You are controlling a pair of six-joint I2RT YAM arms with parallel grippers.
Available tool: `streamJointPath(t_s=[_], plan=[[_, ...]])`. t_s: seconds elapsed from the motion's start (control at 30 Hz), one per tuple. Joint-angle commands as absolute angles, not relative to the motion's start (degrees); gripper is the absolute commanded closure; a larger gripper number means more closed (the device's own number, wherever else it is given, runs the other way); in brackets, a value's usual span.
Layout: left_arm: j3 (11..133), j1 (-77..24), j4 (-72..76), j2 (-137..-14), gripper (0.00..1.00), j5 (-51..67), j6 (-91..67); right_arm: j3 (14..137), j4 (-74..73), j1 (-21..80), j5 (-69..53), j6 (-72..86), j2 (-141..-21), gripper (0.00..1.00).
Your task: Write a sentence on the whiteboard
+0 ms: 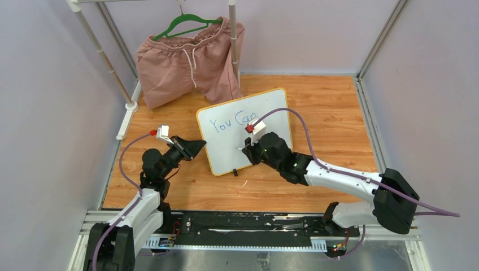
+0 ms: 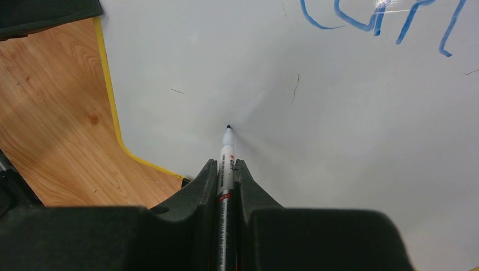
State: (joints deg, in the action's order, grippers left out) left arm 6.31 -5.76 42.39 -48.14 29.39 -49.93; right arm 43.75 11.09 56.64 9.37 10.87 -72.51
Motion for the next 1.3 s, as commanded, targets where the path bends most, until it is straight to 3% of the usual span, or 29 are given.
streamJointPath(t_s=[0.0,1.27], plan=[[5.9,-5.9,45.3,-47.5,1.0,29.9,-50.5,44.8,11.2,57.3,10.8,10.5,-73.2,1.0],[5.9,-5.9,45.3,-47.2,1.0,30.0,-50.6,44.8,10.1,58.9,8.5,11.0,-75.3,1.0]])
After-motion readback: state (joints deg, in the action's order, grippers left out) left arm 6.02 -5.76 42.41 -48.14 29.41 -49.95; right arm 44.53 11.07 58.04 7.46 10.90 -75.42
